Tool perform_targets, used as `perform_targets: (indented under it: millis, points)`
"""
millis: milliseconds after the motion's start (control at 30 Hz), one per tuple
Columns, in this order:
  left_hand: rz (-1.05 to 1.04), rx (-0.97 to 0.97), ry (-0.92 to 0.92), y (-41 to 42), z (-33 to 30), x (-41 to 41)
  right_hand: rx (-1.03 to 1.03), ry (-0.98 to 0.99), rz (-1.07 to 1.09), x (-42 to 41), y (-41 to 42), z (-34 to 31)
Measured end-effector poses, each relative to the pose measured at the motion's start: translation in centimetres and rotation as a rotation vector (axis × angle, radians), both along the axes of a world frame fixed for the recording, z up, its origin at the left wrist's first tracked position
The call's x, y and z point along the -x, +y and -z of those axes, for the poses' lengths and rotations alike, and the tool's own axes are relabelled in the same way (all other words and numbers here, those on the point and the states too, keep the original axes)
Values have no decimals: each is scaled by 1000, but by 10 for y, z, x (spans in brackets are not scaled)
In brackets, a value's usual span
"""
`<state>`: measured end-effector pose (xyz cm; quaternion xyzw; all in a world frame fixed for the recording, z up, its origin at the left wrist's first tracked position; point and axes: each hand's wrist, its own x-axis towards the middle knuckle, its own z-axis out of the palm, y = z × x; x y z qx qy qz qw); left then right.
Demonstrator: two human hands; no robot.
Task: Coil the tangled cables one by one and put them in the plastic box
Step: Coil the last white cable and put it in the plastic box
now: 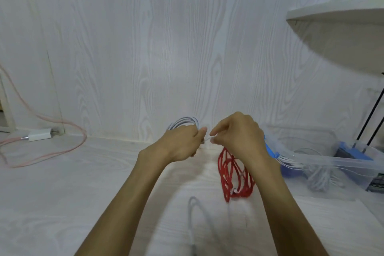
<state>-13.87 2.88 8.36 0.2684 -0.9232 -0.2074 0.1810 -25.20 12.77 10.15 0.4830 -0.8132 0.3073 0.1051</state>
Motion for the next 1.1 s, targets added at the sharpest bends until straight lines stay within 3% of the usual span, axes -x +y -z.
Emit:
perform_targets:
  millis: [167,300,500,667,767,900,1000,1100]
  points:
    - [288,-705,6,-6,-13,-14,259,177,4,-1,-6,6]
    - [644,-1011,109,-13,-21,-37,395,108,-54,-2,-13,13]
    - [850,-1398,574,-9,-34,-35,100,-132,-199,-7,-29,34]
    - [909,-1906,1211,-6,-30,-21,-21,-197,-279,-22,-35,41]
    - [732,-1807,1485,-14,-26,-23,-256,-266,-390,-32,-32,39]
    - [667,-1557,1590,-26,-26,-35,-347,-144,-459,-48,-26,30]
    - [422,-1164,1494,-30,-26,-33,-334,-153,-559,-56,-20,19]
    - [238,-818,1315,-27,-25,-23,-388,-332,-721,-57,-12,9]
